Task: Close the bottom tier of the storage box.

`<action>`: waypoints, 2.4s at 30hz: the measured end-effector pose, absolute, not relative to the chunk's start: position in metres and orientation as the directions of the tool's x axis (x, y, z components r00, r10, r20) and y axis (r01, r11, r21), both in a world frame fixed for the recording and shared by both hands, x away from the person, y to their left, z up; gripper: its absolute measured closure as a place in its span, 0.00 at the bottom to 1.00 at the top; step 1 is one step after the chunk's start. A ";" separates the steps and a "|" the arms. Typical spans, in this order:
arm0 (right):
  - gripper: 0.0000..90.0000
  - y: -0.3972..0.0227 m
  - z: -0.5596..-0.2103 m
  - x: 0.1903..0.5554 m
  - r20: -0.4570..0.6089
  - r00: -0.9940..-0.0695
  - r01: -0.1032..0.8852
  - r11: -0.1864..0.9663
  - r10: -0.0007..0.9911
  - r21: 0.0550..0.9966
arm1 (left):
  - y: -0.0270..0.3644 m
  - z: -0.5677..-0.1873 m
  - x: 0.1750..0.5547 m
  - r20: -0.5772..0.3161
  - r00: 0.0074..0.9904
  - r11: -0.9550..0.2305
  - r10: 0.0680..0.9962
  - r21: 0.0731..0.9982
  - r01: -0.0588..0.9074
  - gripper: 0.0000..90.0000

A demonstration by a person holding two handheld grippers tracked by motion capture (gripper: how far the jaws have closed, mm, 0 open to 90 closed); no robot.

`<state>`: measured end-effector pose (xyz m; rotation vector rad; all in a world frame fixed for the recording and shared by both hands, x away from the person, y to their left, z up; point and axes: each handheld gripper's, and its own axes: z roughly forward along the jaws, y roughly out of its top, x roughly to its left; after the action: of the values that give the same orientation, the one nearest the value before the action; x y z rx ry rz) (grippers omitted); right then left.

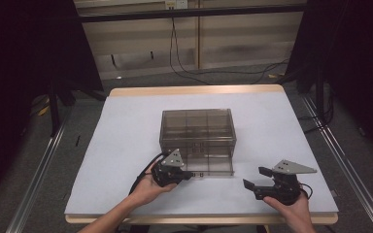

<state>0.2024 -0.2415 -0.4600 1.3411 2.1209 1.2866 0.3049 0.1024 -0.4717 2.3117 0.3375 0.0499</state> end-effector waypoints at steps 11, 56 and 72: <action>0.25 -0.242 -0.460 0.202 0.187 -0.505 0.555 0.151 0.843 0.818 | 0.101 -0.472 0.305 -0.073 0.962 -0.642 0.265 0.731 0.232 1.00; 0.25 -0.242 -0.461 0.204 0.186 -0.507 0.556 0.154 0.841 0.817 | 0.095 -0.471 0.309 -0.052 0.956 -0.637 0.288 0.735 0.232 1.00; 0.25 -0.241 -0.461 0.204 0.186 -0.506 0.557 0.155 0.842 0.816 | 0.093 -0.470 0.310 -0.054 0.954 -0.627 0.296 0.742 0.237 1.00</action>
<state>0.2037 -0.2411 -0.4605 1.3452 2.1237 1.2822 0.3104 0.0932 -0.4700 2.2736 0.3726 0.0922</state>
